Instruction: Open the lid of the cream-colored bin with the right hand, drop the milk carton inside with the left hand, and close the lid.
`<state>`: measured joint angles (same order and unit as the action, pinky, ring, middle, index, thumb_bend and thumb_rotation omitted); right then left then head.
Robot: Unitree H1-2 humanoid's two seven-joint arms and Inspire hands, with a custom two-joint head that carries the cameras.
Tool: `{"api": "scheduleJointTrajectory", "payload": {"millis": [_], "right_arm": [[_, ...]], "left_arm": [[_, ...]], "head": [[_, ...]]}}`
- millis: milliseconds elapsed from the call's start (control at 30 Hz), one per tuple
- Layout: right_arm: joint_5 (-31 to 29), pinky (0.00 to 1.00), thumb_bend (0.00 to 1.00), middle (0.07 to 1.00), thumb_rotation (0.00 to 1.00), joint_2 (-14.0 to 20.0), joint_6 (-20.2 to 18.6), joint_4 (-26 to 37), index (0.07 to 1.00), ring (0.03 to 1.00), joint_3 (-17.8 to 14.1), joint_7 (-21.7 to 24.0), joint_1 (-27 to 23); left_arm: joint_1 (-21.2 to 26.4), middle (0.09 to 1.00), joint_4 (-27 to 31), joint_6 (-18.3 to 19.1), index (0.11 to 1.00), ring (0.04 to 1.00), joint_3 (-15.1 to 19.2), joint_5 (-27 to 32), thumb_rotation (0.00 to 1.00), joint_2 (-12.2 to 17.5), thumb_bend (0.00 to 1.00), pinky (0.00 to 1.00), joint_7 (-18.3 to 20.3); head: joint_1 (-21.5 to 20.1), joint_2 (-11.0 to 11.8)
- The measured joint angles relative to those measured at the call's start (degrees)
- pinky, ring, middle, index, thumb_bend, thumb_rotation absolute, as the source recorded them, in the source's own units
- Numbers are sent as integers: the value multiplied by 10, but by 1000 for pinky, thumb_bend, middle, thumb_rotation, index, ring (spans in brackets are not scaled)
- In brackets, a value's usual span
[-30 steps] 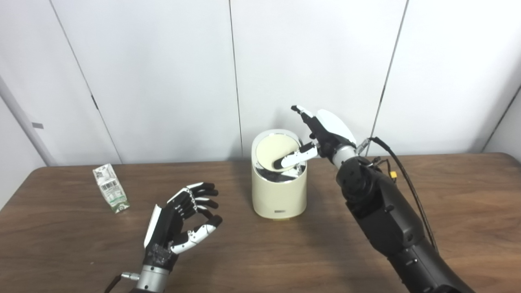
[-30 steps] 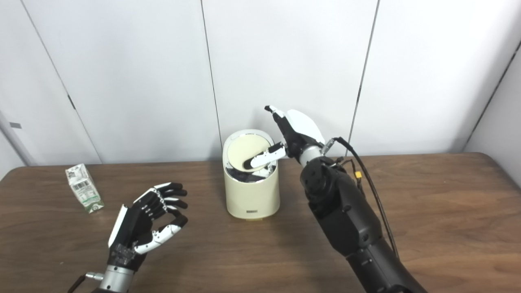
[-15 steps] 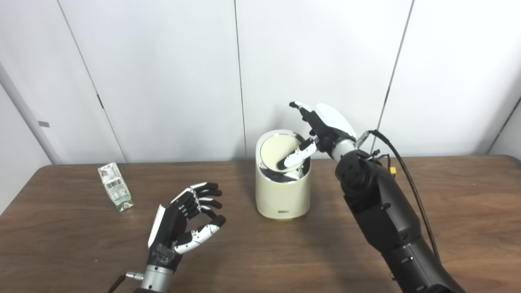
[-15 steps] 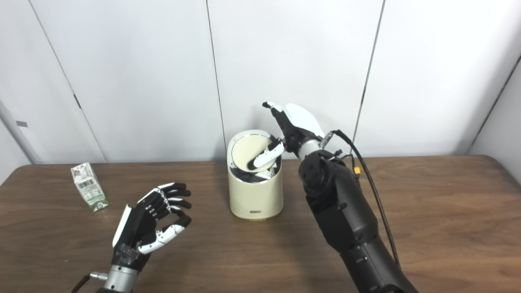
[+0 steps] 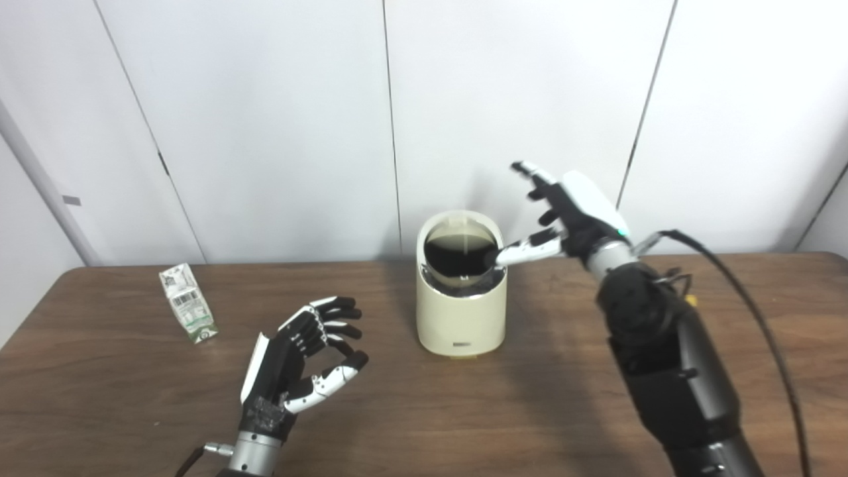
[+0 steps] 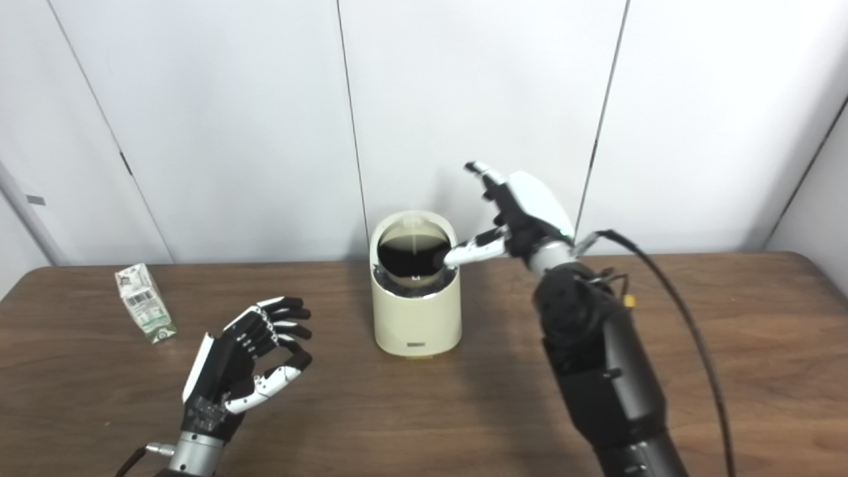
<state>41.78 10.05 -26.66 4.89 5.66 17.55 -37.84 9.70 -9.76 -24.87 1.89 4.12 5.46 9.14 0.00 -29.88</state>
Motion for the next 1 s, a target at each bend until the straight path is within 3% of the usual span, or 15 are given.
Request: {"api": "scheduleJointTrajectory", "payload": {"millis": [200,367,633,833,1000], "right_arm": [[-51,680,814,926,260,22,5,38,921,864,-24,-20,38],[-123,745,802,921,291,28,14,81,923,874,-59,-25,108],[-225,839,805,931,262,31,104,87,936,904,-81,-60,196],[-265,877,844,948,291,30,155,57,927,919,-83,-82,237],[-271,842,846,943,319,26,188,45,934,894,-76,-94,261]], "left_arm": [[0,694,0,0,735,598,-1,2,139,0,639,470,2],[0,695,0,0,736,598,-1,3,131,1,637,471,3],[0,696,0,0,735,597,-1,3,132,1,636,466,3],[0,692,0,0,730,598,0,3,103,1,633,466,2],[0,692,0,0,731,599,0,4,111,1,636,468,2]], "head": [[-1,0],[-1,1],[-1,1],[0,1],[5,2]]}}
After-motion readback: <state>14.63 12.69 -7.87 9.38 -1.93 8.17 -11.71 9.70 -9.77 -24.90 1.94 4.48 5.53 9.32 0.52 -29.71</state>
